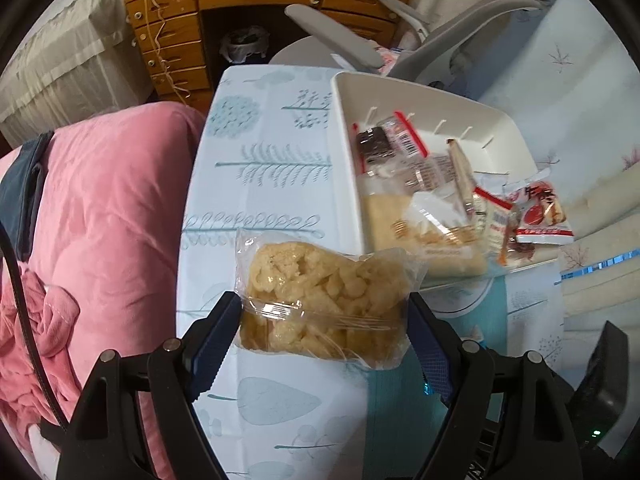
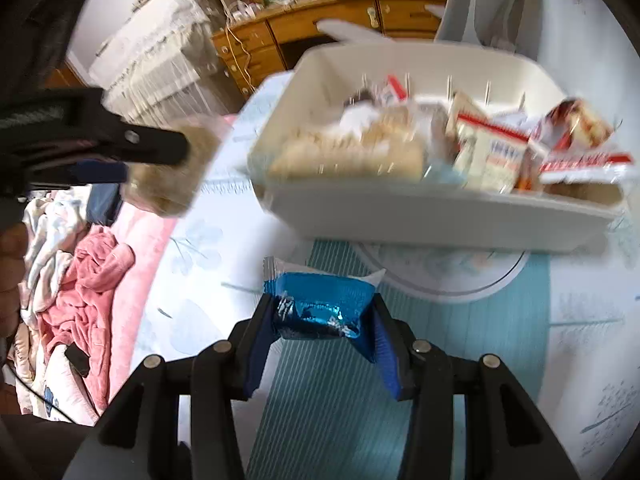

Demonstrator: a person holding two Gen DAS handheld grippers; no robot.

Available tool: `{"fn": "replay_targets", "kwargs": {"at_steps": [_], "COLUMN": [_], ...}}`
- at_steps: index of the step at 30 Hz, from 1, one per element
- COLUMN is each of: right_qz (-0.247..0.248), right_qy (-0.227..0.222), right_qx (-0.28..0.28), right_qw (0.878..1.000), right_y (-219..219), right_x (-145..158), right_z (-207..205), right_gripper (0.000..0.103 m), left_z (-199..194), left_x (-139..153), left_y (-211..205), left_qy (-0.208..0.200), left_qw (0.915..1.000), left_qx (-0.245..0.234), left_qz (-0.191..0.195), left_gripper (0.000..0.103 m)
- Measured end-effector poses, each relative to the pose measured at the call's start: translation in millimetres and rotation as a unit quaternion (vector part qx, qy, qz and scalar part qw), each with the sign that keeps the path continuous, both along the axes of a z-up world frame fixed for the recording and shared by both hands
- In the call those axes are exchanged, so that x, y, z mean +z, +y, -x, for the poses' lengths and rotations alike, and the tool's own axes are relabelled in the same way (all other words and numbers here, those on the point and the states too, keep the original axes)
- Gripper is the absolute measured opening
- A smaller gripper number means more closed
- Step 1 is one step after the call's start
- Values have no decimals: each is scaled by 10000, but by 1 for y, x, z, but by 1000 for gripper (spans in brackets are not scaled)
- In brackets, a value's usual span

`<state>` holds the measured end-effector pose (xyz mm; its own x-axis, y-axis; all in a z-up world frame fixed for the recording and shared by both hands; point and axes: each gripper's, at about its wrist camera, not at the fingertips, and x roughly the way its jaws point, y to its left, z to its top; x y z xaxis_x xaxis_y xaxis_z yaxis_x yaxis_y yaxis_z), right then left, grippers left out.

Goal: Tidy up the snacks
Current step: 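Carry the cracker bag and blue wrapper into the tray with both tools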

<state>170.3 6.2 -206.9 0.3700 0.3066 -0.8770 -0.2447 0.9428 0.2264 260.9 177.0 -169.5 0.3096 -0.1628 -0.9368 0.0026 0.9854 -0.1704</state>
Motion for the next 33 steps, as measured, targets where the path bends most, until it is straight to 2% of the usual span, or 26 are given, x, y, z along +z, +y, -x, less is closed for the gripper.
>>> {"fn": "replay_targets", "kwargs": {"at_steps": [8, 17, 21, 25, 27, 28, 30, 33], "right_qz": [14, 202, 440, 473, 537, 628, 714, 707], "right_qy": [-436, -1115, -1354, -1470, -1442, -1415, -1432, -1423], "right_qx": [62, 42, 127, 157, 225, 238, 245, 243], "right_qw": [9990, 9936, 9897, 9879, 9878, 9877, 9868, 9870], "right_y": [-30, -72, -81, -89, -88, -88, -87, -88], "right_x": [46, 90, 99, 102, 101, 100, 98, 99], "right_z": [-21, -50, -60, -70, -74, -76, -76, -75], "right_gripper": [46, 48, 51, 54, 60, 67, 69, 71], "left_z": [-22, -57, -74, -86, -89, -90, -90, -86], "left_x": [27, 50, 55, 58, 57, 56, 56, 56], "left_y": [-38, -76, -89, -98, -99, -99, -98, -94], "left_qy": [66, -209, -300, -454, -453, -455, -482, -504], "left_qw": [9996, 9991, 9991, 9984, 9982, 9980, 9979, 9975], "left_qx": [-266, -369, -285, -256, -196, -167, -133, -118], "left_qz": [0, -58, 34, 209, 328, 398, 422, 478], "left_gripper": [81, 81, 82, 82, 85, 87, 93, 96]}}
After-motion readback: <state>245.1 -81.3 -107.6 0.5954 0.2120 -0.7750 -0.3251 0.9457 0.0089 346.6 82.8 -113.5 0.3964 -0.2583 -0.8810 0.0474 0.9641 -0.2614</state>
